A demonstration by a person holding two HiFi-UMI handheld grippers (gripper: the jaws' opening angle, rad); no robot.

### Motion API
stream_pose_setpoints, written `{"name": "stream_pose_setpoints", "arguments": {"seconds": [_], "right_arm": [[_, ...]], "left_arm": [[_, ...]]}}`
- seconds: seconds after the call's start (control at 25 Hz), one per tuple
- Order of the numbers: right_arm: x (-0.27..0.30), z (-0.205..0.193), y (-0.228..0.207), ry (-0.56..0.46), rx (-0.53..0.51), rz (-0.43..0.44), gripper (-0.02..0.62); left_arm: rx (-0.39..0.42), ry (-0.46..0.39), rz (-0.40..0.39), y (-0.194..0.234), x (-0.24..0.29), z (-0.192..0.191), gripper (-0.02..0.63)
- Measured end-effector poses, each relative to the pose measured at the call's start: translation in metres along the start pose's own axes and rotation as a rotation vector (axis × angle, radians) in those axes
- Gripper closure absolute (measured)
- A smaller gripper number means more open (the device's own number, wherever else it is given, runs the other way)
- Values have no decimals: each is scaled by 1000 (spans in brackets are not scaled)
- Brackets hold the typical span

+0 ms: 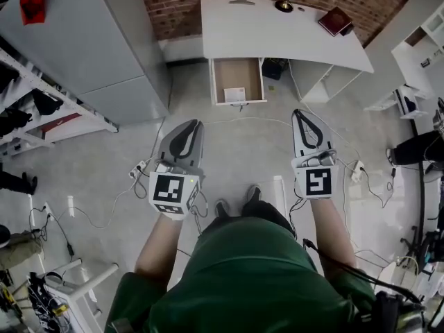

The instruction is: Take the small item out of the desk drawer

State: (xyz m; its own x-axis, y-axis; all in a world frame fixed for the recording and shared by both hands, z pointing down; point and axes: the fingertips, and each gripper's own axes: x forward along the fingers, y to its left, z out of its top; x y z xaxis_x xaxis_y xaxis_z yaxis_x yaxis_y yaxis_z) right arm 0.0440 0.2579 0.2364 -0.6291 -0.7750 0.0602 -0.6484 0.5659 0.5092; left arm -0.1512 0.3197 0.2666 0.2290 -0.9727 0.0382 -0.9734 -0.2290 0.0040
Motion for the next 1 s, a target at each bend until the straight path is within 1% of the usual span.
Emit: {"name": "stream_pose_setpoints", "arguments": {"seconds": [0.12, 0.2, 0.28, 0.36, 0.44, 0.6, 0.72, 0.84, 1.0], "right_arm": [[14, -8, -4, 21, -83, 1, 592], [26, -13, -8, 16, -137, -8, 592], [41, -19, -11, 1, -167, -3, 592], [58, -22, -15, -25, -176, 14, 592], [76, -25, -24, -50, -159, 21, 593], [119, -36, -51, -62, -78, 18, 592], [148, -47, -69, -72, -31, 50, 592], [171, -58, -85, -88, -6, 89, 592], [196, -72, -100, -97, 38, 137, 592]], "left_arm": [[-8, 14, -5, 2, 15, -4, 580], [2, 25, -5, 4, 25, -6, 580], [22, 33, 2, 8, 36, -7, 578], [40, 39, 17, 14, 48, -7, 580], [49, 41, 35, 22, 63, -5, 580], [51, 42, 77, 39, 102, 0, 580], [59, 43, 105, 47, 135, 2, 580], [66, 46, 133, 51, 166, 7, 578], [83, 53, 136, 51, 203, 10, 578]]}}
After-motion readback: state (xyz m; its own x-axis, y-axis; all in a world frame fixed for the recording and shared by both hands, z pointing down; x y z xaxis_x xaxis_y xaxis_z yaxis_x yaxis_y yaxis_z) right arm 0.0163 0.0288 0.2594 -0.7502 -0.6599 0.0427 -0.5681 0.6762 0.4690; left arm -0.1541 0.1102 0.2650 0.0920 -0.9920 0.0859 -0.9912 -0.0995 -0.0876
